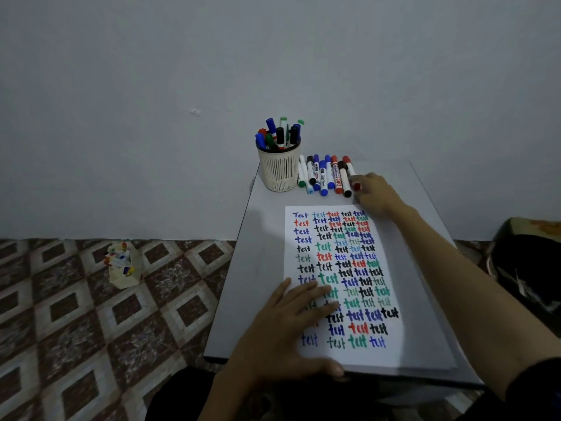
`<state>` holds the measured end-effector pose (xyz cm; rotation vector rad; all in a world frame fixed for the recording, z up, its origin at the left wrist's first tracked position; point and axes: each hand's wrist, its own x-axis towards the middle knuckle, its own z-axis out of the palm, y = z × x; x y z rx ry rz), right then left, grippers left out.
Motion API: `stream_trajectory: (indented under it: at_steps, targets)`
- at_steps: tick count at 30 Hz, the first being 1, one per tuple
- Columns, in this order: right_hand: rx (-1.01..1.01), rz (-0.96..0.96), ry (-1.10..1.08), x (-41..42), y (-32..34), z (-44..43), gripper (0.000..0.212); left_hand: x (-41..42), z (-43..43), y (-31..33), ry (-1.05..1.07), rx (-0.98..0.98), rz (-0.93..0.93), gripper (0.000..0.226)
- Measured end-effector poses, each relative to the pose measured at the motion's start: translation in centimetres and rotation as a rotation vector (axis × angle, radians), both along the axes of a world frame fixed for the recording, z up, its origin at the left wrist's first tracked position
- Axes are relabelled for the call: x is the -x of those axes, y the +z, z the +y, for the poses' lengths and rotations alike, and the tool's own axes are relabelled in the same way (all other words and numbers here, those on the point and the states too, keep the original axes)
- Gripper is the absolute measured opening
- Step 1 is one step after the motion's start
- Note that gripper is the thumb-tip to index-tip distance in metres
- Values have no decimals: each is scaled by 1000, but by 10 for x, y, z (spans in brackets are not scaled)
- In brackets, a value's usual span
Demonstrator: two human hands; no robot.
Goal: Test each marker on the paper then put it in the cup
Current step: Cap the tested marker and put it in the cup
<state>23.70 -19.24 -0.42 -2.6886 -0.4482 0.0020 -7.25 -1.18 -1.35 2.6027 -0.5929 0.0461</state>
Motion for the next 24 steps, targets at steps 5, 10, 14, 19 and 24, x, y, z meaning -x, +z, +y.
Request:
stream_trajectory:
  at_steps: [5, 10, 14, 19, 24]
  targets:
    - [-129, -192, -26, 11, -11, -8, 28, 0, 1, -2, -2, -1, -2, 85]
    - [-318, -242, -168, 20, -8, -13, 21, 0, 1, -6, 5, 5, -30, 84]
    - [-649, -362, -292, 39, 8, -27, 17, -1, 1, -8, 20, 57, -30, 82]
    - [-1229, -289, -156, 102, 47, -41, 22, -1, 1, -9, 191, 304, 1, 68]
    - [-1238, 60, 43, 193, 48, -34, 15, 1, 2, -12, 288, 493, -99, 59]
